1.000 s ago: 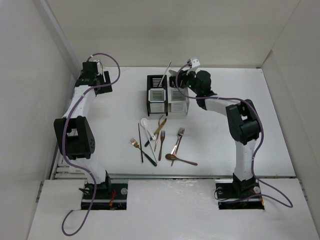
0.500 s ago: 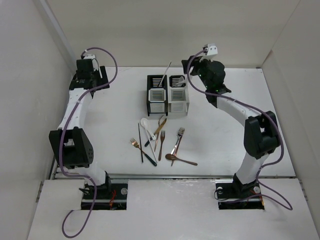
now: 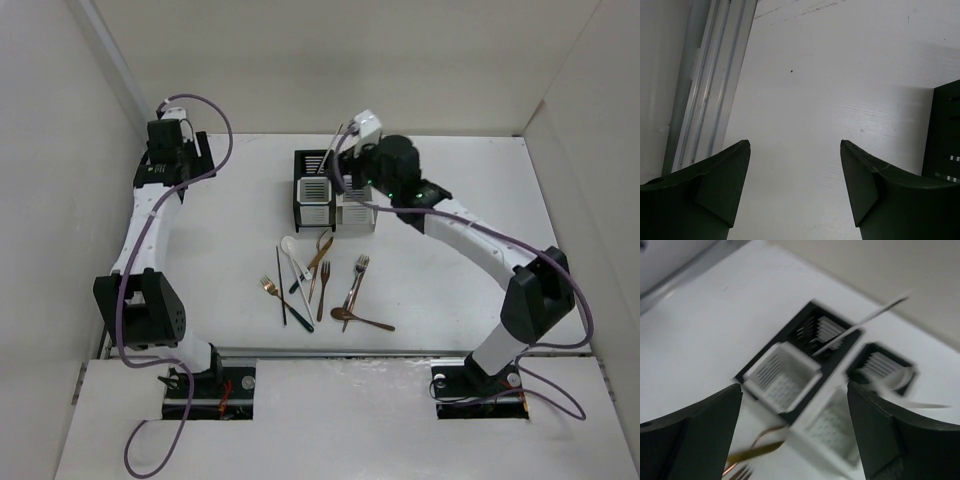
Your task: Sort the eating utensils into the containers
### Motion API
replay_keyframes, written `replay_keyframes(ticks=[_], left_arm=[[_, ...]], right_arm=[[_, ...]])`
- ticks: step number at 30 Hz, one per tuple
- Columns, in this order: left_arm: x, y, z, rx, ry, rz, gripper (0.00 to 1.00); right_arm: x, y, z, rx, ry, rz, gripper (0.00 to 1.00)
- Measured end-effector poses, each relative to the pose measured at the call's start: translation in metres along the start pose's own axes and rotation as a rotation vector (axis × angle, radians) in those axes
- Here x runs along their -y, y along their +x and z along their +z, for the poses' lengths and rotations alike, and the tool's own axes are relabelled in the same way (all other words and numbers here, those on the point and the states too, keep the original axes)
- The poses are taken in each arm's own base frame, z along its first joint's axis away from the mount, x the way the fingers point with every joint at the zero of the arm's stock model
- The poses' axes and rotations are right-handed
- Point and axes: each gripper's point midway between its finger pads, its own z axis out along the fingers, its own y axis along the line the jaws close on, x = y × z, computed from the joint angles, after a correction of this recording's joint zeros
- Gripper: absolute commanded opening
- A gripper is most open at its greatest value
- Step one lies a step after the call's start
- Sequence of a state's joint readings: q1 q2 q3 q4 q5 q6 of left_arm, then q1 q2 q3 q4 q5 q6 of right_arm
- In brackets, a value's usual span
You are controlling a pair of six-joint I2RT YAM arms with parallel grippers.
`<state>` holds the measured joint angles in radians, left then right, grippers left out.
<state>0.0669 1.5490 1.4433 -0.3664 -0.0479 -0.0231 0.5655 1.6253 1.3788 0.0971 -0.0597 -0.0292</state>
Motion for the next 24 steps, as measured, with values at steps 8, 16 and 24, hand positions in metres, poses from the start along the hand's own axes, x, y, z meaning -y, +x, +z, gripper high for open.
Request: replay_keyframes(ticks=[8, 16, 24], left_arm=[[-0.006, -0.002, -0.027, 0.054, -0.017, -0.005, 0.71], [-0.009, 0.007, -0.041, 0.074, -0.018, -0.006, 0.71], [-0.007, 0.004, -0.05, 0.097, -0.001, -0.008, 0.72]], right_arm=[[-0.176, 0.128, -0.018, -0.411, -0.358, -0.135, 0.41], [-0.174, 0.23, -0.013, -0.698, -0.312, -0.1, 0.39], [-0.168, 0.227, 0.012, -0.698, -0.244, -0.072, 0.44]])
